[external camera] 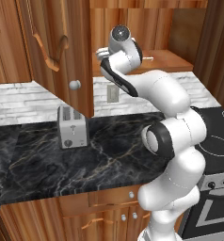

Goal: Open the cabinet and move the ladle to the pot. Then close the cabinet.

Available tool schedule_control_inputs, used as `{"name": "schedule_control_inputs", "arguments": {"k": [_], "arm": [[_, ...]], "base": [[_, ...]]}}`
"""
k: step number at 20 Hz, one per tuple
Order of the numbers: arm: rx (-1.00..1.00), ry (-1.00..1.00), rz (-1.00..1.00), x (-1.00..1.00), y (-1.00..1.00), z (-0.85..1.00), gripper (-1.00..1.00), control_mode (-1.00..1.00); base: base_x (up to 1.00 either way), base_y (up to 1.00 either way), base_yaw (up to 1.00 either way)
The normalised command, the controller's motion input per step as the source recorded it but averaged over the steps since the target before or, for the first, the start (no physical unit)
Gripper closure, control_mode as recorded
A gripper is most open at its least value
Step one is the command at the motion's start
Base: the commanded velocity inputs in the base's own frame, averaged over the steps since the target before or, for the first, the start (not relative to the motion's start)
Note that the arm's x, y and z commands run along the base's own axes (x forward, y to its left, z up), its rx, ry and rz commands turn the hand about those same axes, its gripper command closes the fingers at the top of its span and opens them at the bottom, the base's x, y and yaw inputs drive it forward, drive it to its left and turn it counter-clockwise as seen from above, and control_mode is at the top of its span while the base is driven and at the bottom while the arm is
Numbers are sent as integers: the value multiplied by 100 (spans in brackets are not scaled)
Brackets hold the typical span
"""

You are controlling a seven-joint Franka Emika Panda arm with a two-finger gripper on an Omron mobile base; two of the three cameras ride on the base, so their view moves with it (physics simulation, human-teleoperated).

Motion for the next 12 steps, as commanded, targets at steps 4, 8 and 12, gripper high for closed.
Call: {"name": "schedule_control_inputs", "arguments": {"k": [4,8,12], "arm": [[0,0,-1,25,0,-2,-100,-100],[0,0,-1,29,0,0,-100,-100],[0,0,-2,27,0,-1,-100,-100]], "base": [[0,0,0],[0,0,0],[0,0,0]]}}
